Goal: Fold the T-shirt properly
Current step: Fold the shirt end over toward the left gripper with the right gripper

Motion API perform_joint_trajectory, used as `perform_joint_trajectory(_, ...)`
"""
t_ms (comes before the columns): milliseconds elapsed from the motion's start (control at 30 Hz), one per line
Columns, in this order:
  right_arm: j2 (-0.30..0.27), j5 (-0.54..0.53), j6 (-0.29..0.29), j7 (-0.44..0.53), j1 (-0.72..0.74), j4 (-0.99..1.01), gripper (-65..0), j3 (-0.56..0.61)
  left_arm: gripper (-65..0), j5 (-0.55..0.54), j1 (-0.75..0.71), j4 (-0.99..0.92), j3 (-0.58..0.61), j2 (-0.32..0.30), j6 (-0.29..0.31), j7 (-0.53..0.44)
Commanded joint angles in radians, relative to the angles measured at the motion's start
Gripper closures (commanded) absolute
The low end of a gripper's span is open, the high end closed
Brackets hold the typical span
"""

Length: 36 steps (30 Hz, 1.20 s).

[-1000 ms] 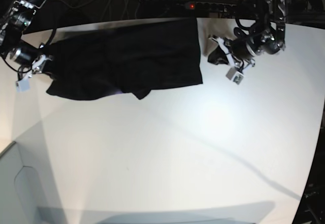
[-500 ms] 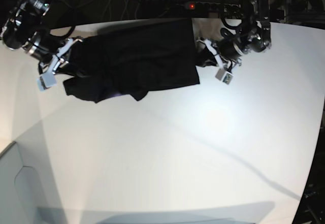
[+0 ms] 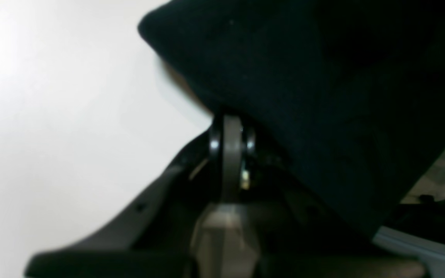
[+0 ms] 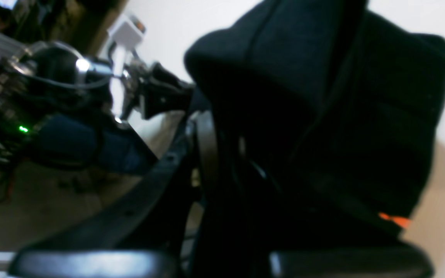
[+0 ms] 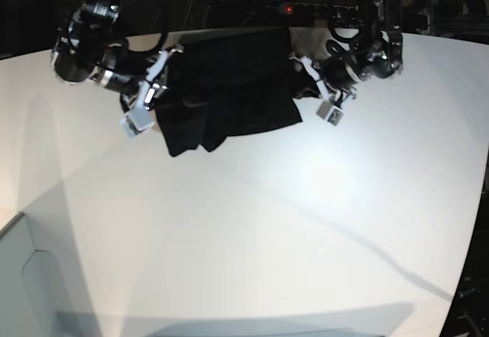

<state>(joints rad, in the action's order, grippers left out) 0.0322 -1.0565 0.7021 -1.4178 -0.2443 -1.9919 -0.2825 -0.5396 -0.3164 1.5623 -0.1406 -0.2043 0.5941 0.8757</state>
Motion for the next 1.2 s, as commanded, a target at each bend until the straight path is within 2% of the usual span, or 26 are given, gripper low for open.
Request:
perform_joint_trajectory(0, 0.01, -0.008, -0.004, 0.021, 0.012, -0.016, 0.0, 0.024, -0.8, 0.098, -0.026, -0.015, 0.005, -0.007, -0.03, 0.106)
perform_joint_trajectory(200, 0.045, 0.169, -0.004, 0.021, 0.066, 0.049, 0.0, 0.179, -0.7, 0.098, -0.028, -0.015, 0.003, -0.007, -0.03, 0.106)
perform_joint_trajectory(433, 0.044, 0.333, -0.004, 0.054, 0.115, 0.243, 0.0, 0.342, -0.7, 0.098, -0.03, -0.015, 0.002, -0.008, -0.03, 0.11)
perform_joint_trajectory(667, 0.044, 0.362, -0.004, 0.127, 0.136, 0.372, 0.0, 0.358, -0.7, 0.098, -0.03, -0.015, 0.002, -0.008, -0.03, 0.107)
perform_joint_trajectory(900, 0.044, 0.362, -0.004, 0.13, 0.153, 0.378, 0.0, 0.358, -0.9, 0.098, -0.026, -0.015, 0.005, -0.025, -0.03, 0.107)
perform_joint_trajectory(933, 0.044, 0.364, -0.004, 0.13, 0.156, 0.378, -0.9, 0.36, -0.9, 0.098, -0.026, -0.015, 0.005, -0.025, -0.03, 0.107)
perform_joint_trajectory(1067, 0.044, 0.359, -0.004, 0.119, 0.159, 0.369, -14.1, 0.354, -0.9, 0.098, -0.025, -0.015, 0.002, -0.027, -0.03, 0.107)
perform_joint_trajectory(1167, 0.044, 0.358, -0.004, 0.117, 0.155, 0.337, -20.6, 0.352, -0.9, 0.098, -0.023, -0.015, 0.002, -0.027, -0.03, 0.107)
